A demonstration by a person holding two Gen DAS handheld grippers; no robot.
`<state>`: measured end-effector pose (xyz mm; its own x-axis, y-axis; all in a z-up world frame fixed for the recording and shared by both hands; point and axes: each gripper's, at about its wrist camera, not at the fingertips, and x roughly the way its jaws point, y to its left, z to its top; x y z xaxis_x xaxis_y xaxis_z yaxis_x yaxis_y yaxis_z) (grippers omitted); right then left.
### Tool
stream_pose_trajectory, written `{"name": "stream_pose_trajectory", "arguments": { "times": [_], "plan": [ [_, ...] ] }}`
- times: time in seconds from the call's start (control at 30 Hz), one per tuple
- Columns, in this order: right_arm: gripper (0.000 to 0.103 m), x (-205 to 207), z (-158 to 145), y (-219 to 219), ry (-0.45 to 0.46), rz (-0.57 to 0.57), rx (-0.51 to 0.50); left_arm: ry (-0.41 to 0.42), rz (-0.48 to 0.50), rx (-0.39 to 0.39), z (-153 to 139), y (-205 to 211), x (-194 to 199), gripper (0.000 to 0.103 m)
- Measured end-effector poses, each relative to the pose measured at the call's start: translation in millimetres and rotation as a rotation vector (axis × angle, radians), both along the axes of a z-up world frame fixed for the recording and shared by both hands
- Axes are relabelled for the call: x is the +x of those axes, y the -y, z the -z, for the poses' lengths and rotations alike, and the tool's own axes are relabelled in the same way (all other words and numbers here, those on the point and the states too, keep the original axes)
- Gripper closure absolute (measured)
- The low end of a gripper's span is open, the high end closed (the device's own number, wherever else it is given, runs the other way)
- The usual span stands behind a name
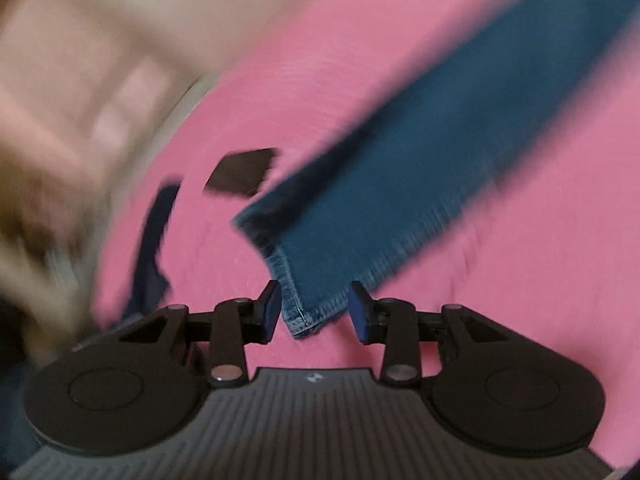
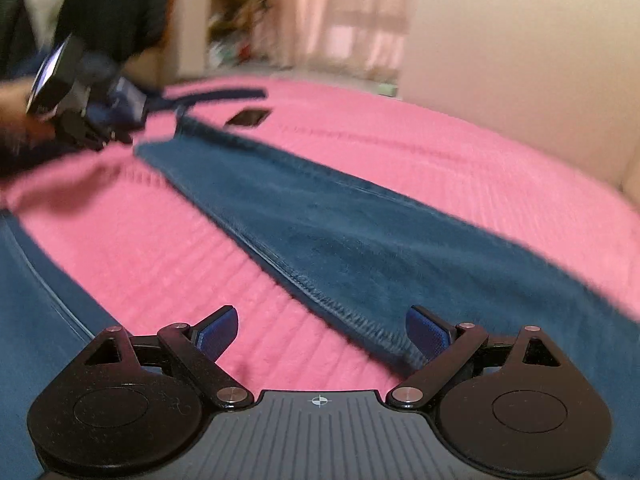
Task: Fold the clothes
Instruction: 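Lay the held jeans leg flat on the bed with the left tool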
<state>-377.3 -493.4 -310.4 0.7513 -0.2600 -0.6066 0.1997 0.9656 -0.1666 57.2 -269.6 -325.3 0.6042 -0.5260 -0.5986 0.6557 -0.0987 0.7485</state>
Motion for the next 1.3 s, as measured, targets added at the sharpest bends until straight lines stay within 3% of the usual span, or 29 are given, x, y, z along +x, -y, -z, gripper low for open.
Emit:
{"name": "stream_pose_trajectory", "arguments": {
  "times": [0.07,0.23,0.3,0.37,0.4,0.43,0.47,0.5,0.53,0.7,0.87,0.93,0.97,1.0,1.03,1.13,1.3],
  "plan": [
    [0.010,10.0,5.4,0.9,-0.057,-0.023,-0.076,0.114,0.104,0.111,25.6,2.1,-3.2,0.070],
    [0.010,31.9,22.0,7.3,-0.208,-0.079,-0.175,0.201,0.210,0.192,46.9,6.1,1.0,0.078],
    [0.010,41.5,29.2,9.3,-0.253,-0.116,-0.209,0.233,0.249,0.220,54.6,7.8,2.9,0.098],
    [0.010,48.5,31.5,9.6,-0.268,-0.151,-0.234,0.219,0.225,0.190,50.4,8.8,7.0,0.100],
    [0.018,51.6,31.8,9.5,-0.271,-0.167,-0.246,0.204,0.207,0.166,42.4,6.4,6.5,0.100],
    [0.044,53.8,31.5,9.5,-0.275,-0.187,-0.251,0.187,0.188,0.140,32.8,2.9,5.0,0.100],
    [0.062,54.0,30.9,7.8,-0.282,-0.205,-0.261,0.169,0.170,0.115,23.2,-0.5,3.5,0.100],
    [0.090,53.6,31.1,3.3,-0.296,-0.215,-0.298,0.160,0.163,0.096,12.0,-6.0,0.0,0.100],
    [0.090,51.9,30.4,-2.2,-0.306,-0.228,-0.332,0.152,0.161,0.084,-1.1,-13.5,-5.9,0.100],
    [0.090,18.5,6.3,-44.2,-0.294,-0.274,-0.403,0.178,0.136,0.058,-46.1,-60.9,-47.8,0.100],
    [0.087,15.1,33.2,-41.3,-0.292,-0.279,-0.326,0.146,0.103,0.130,-6.7,-80.6,-63.6,0.099],
    [0.060,10.8,34.4,-35.0,-0.273,-0.237,-0.246,0.146,0.085,0.150,5.0,-82.3,-65.8,0.097],
    [0.051,4.1,29.1,-31.8,-0.242,-0.208,-0.208,0.147,0.076,0.160,10.8,-83.1,-66.9,0.095],
    [0.031,-4.5,23.1,-27.7,-0.208,-0.177,-0.169,0.147,0.068,0.170,16.7,-83.9,-67.9,0.093],
    [0.024,-15.9,16.1,-22.3,-0.171,-0.142,-0.129,0.147,0.059,0.180,22.5,-84.8,-69.0,0.091],
    [0.024,-51.6,0.1,-1.1,-0.069,-0.005,-0.005,0.129,0.020,0.190,29.6,-89.1,-72.4,0.089],
    [0.024,-148.0,-7.8,54.9,0.074,0.372,0.264,0.013,-0.069,0.054,-15.6,-97.6,-93.2,0.089]
  ]
}}
